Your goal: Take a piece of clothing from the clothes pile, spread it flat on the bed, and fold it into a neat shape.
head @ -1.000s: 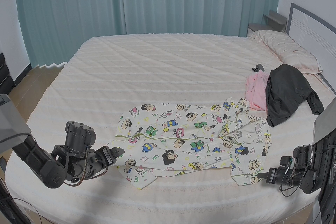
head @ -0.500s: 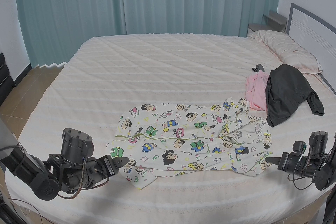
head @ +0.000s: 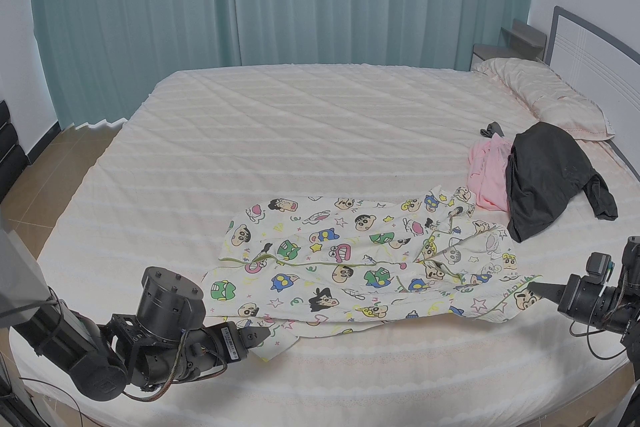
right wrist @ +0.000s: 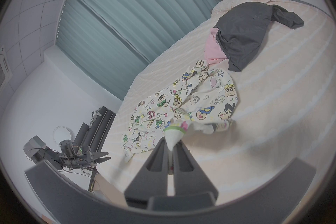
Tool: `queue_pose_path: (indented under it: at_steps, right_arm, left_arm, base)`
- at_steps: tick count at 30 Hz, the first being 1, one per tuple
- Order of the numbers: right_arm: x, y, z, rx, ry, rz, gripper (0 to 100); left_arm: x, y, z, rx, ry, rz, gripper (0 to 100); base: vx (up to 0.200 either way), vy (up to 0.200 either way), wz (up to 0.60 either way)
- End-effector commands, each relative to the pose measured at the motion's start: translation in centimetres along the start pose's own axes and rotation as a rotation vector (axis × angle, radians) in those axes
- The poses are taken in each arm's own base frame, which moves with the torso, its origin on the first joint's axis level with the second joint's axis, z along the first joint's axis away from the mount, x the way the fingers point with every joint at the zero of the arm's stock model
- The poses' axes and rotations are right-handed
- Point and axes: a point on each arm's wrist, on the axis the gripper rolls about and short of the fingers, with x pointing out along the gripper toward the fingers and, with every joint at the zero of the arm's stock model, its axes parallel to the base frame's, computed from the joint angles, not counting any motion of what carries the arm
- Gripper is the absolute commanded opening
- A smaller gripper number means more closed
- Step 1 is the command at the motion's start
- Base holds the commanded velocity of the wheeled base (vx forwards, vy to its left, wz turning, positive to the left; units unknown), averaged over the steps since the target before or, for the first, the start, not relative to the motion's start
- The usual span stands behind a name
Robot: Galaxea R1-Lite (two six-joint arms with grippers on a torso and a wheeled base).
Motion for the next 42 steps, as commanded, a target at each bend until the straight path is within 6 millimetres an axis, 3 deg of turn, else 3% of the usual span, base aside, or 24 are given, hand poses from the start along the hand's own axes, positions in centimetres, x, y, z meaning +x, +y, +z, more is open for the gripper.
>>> queue_pose_path:
  at_steps: [1, 4, 7, 10, 19, 26, 32, 37, 42]
  right_arm:
    - [-2.0, 2.1, 1.6, -0.050, -0.086, 0.053, 0]
    - [-2.5, 2.5, 1.7, -0.048, -0.082, 0.056, 0]
    - [-3.9, 3.6, 1.9, -0.045, -0.071, 0.068, 0]
    - [-4.4, 4.0, 2.0, -0.038, -0.060, 0.062, 0]
    - [-5.4, 4.8, 2.2, -0.057, -0.080, 0.086, 0]
    - [-5.4, 4.8, 2.1, -0.045, -0.058, 0.083, 0]
    - [-5.3, 4.7, 2.1, -0.042, -0.056, 0.079, 0]
    - [-5.2, 4.7, 2.1, -0.040, -0.051, 0.080, 0]
    - [-5.2, 4.7, 2.1, -0.037, -0.048, 0.078, 0]
  left_arm:
    - [0.9, -0.3, -0.9, 0.026, 0.038, 0.010, 100]
    - [1.1, -0.6, -1.0, 0.028, 0.041, 0.007, 100]
    - [2.0, -2.5, 0.2, -0.081, -0.007, -0.047, 100]
    - [2.9, -3.3, -0.1, -0.085, 0.004, -0.055, 100]
    - [4.9, -4.1, -0.2, -0.106, -0.030, -0.013, 100]
    - [6.4, -3.7, -0.8, -0.108, -0.011, 0.015, 100]
    - [6.0, -2.5, -0.4, -0.122, -0.027, 0.032, 100]
    - [5.9, -1.4, 0.5, -0.111, -0.050, 0.055, 100]
    - [7.4, 0.1, 2.7, -0.137, -0.103, 0.083, 100]
  base:
    - [0.000, 0.000, 0.00]
    - [0.000, 0.000, 0.00]
    - [0.000, 0.000, 0.00]
    - [0.000, 0.000, 0.00]
    - [0.000, 0.000, 0.00]
    - [0.000, 0.000, 0.00]
    - [0.000, 0.000, 0.00]
    - [0.000, 0.000, 0.00]
    - [0.000, 0.000, 0.00]
